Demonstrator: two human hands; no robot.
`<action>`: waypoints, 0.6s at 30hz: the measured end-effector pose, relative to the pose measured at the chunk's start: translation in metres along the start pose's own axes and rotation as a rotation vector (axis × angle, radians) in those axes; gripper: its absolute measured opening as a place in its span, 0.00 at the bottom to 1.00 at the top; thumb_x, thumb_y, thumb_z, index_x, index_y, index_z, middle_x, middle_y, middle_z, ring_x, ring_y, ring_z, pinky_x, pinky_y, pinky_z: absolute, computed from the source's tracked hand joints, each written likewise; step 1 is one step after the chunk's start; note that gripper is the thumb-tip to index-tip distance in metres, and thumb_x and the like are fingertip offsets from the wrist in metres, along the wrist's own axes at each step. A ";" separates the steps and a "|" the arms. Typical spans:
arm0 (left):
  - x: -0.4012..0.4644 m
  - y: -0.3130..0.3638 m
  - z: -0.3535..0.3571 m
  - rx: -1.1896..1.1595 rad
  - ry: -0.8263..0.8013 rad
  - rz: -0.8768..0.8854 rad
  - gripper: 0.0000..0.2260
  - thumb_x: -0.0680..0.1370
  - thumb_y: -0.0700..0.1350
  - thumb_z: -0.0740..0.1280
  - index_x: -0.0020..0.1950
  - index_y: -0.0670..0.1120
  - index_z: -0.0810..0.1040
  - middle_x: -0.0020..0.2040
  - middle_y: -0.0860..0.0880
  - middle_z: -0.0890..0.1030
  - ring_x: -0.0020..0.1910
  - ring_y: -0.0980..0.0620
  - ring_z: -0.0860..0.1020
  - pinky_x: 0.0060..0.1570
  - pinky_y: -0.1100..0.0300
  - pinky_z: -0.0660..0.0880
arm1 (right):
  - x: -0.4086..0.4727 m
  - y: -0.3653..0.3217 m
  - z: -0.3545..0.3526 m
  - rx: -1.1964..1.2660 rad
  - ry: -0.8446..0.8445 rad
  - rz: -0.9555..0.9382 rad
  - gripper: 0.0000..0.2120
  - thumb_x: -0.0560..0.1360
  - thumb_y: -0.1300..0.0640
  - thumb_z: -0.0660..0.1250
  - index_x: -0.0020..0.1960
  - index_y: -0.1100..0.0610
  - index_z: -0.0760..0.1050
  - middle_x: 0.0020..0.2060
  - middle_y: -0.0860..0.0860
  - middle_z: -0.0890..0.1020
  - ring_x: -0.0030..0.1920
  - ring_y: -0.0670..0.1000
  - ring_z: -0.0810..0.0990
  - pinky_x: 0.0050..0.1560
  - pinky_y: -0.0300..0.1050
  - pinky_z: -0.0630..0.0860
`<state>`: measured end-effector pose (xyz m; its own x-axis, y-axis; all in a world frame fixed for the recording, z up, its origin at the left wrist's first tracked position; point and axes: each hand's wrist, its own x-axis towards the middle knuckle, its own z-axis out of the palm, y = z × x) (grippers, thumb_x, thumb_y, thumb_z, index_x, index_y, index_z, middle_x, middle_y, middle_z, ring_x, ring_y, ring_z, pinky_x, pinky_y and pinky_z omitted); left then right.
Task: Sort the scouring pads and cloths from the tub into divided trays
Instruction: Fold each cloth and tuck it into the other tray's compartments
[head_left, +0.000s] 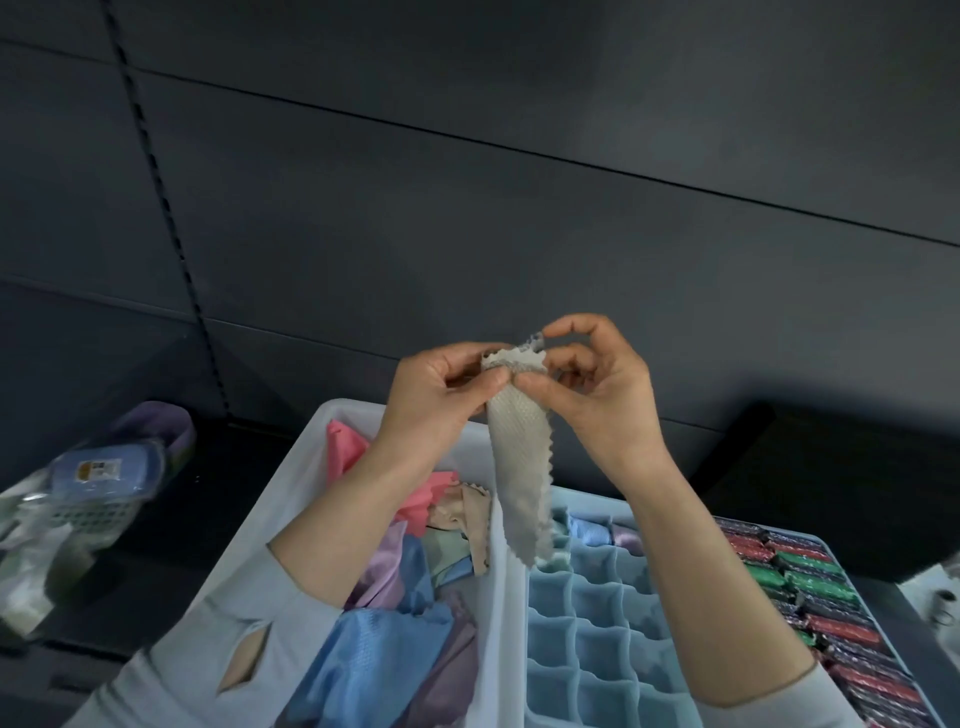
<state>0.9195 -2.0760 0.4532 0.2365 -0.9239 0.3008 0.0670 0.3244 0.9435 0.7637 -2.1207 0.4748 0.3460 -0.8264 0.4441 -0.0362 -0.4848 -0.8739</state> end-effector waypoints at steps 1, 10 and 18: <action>0.001 0.000 0.000 0.009 0.005 0.024 0.13 0.76 0.33 0.68 0.49 0.51 0.83 0.44 0.51 0.86 0.45 0.53 0.84 0.46 0.58 0.81 | 0.000 0.002 0.000 -0.009 -0.006 0.010 0.22 0.68 0.61 0.79 0.57 0.52 0.74 0.40 0.53 0.82 0.38 0.52 0.78 0.44 0.47 0.76; 0.012 0.017 -0.008 0.140 -0.038 0.197 0.10 0.76 0.35 0.70 0.53 0.48 0.83 0.49 0.51 0.86 0.50 0.53 0.83 0.55 0.59 0.78 | 0.013 0.002 -0.010 0.095 -0.194 0.210 0.15 0.71 0.66 0.74 0.57 0.64 0.80 0.49 0.54 0.86 0.49 0.50 0.85 0.50 0.39 0.79; 0.005 -0.016 -0.016 0.149 -0.150 -0.062 0.05 0.78 0.40 0.68 0.49 0.47 0.82 0.46 0.52 0.86 0.49 0.54 0.83 0.51 0.60 0.80 | 0.025 -0.007 -0.013 0.228 -0.075 0.230 0.13 0.76 0.64 0.69 0.60 0.62 0.77 0.46 0.55 0.86 0.45 0.53 0.85 0.46 0.49 0.83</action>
<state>0.9350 -2.0831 0.4373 0.0890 -0.9645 0.2487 -0.0700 0.2431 0.9675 0.7604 -2.1416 0.4946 0.4219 -0.8792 0.2213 0.0858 -0.2042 -0.9752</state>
